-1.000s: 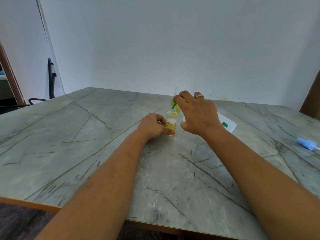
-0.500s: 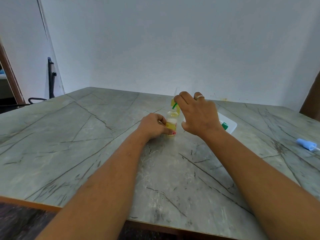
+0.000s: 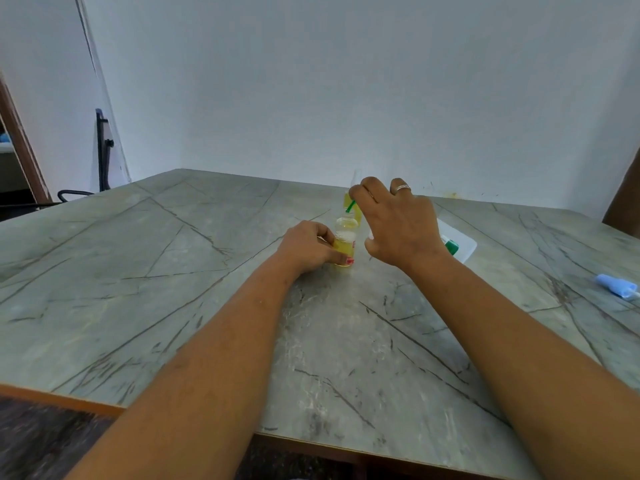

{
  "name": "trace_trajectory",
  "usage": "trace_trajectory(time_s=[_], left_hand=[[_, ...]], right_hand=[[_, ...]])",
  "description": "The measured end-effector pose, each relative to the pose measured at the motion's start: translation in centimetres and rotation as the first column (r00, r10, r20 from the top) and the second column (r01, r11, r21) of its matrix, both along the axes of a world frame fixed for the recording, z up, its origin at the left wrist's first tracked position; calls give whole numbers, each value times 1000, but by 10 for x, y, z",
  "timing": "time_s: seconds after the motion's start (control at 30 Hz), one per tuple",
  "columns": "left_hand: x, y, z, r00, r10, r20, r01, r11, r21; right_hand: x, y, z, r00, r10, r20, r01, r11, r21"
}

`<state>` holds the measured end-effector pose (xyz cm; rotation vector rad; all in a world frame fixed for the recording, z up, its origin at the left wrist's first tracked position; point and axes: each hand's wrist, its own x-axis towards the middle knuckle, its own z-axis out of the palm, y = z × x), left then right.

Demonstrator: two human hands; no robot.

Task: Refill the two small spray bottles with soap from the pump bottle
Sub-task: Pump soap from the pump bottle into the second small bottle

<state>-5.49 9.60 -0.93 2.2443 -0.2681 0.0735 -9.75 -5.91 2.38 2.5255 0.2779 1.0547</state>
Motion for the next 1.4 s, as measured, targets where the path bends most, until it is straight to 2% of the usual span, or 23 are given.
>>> trace_trajectory(time_s=[1.13, 1.4], left_hand=[[-2, 0, 1, 1000, -2, 8, 2, 1000, 8], [-5, 1, 2, 1000, -2, 4, 2, 1000, -6]], right_hand=[[0, -3, 0, 1000, 23, -22, -23, 1000, 0], [-1, 2, 4, 999, -26, -43, 27, 999, 34]])
